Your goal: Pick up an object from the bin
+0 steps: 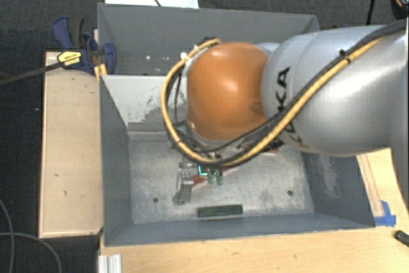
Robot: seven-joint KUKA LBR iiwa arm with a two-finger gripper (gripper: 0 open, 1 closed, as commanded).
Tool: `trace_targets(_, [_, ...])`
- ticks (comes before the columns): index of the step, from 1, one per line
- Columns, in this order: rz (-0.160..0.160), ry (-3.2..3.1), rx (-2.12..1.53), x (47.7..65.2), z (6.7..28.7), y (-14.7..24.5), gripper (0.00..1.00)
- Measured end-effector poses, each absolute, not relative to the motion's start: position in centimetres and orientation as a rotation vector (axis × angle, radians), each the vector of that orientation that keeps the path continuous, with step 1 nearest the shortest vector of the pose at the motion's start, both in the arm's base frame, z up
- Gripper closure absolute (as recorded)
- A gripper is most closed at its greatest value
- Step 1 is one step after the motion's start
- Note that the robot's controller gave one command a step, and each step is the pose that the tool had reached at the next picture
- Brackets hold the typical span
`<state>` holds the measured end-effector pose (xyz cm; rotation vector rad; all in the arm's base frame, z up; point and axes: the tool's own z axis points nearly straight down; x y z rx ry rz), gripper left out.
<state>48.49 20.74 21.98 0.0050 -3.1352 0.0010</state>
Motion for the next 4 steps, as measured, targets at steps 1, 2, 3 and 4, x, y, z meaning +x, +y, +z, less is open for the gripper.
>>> trace_targets(1, [0.004, -3.136, 0.006, 50.4, 7.0, 15.6, 0.00])
trace_targets(2, [0.005, -3.130, -0.250, 49.4, 7.0, 6.9, 0.00])
trace_targets(3, [0.003, -3.137, 0.251, 48.3, 7.6, -1.2, 0.00])
trace_targets(4, [-0.001, -3.134, 0.244, 48.2, 7.5, -1.0, 1.00])
